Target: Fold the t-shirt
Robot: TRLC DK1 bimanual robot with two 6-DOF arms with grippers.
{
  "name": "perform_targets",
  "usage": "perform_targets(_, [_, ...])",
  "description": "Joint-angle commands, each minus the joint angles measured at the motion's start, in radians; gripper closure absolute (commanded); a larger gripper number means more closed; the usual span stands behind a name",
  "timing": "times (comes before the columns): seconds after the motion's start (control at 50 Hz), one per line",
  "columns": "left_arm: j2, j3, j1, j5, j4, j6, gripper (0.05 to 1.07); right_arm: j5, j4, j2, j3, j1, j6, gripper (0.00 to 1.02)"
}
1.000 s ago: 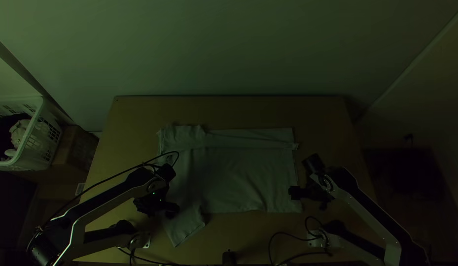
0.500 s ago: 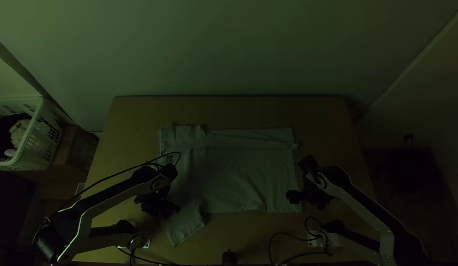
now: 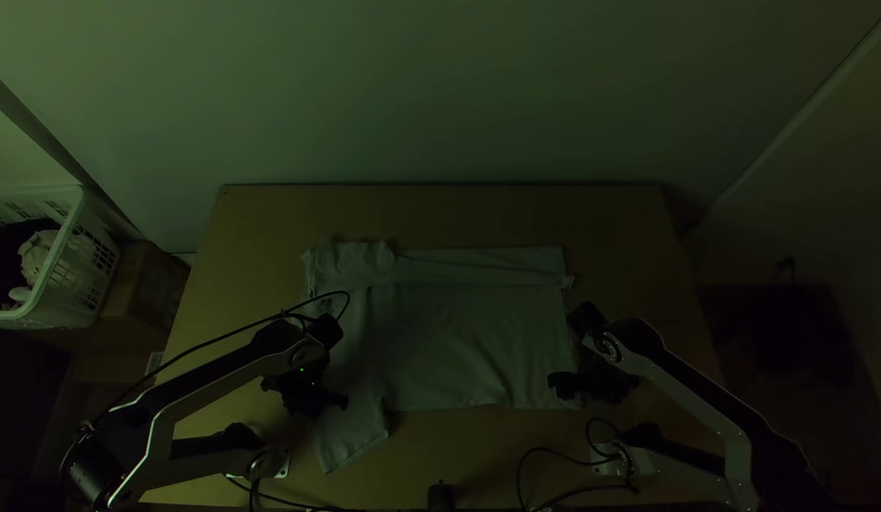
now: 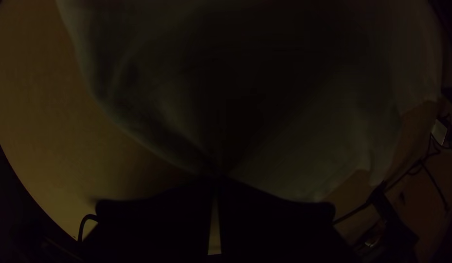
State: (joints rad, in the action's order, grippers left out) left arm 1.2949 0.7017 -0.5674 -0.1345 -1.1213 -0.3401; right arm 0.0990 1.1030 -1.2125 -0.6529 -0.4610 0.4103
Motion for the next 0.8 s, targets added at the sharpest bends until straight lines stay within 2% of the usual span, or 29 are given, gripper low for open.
perform_targets(0.0, [-0.019, 0.019, 0.015, 0.013, -0.003, 0.009, 1.04, 0.010, 0.017, -0.035, 0.032, -0.019, -0.007, 0.34])
perform_targets(0.26, [-0.023, 0.032, 0.020, 0.013, -0.005, 0.009, 1.04, 0.073, 0.015, -0.116, 0.035, -0.033, -0.030, 0.36])
perform_targets(0.38, [-0.029, 0.033, 0.027, 0.013, -0.005, 0.009, 1.04, 0.074, -0.045, -0.093, 0.044, -0.039, -0.044, 0.80])
perform_targets(0.44, [-0.036, 0.033, 0.034, 0.015, -0.008, 0.012, 1.04, 0.071, -0.083, -0.067, 0.055, -0.041, -0.044, 0.98])
perform_targets(0.78, [-0.049, 0.110, 0.123, 0.018, -0.051, 0.038, 1.04, 0.061, -0.015, 0.045, -0.062, -0.007, -0.042, 1.00])
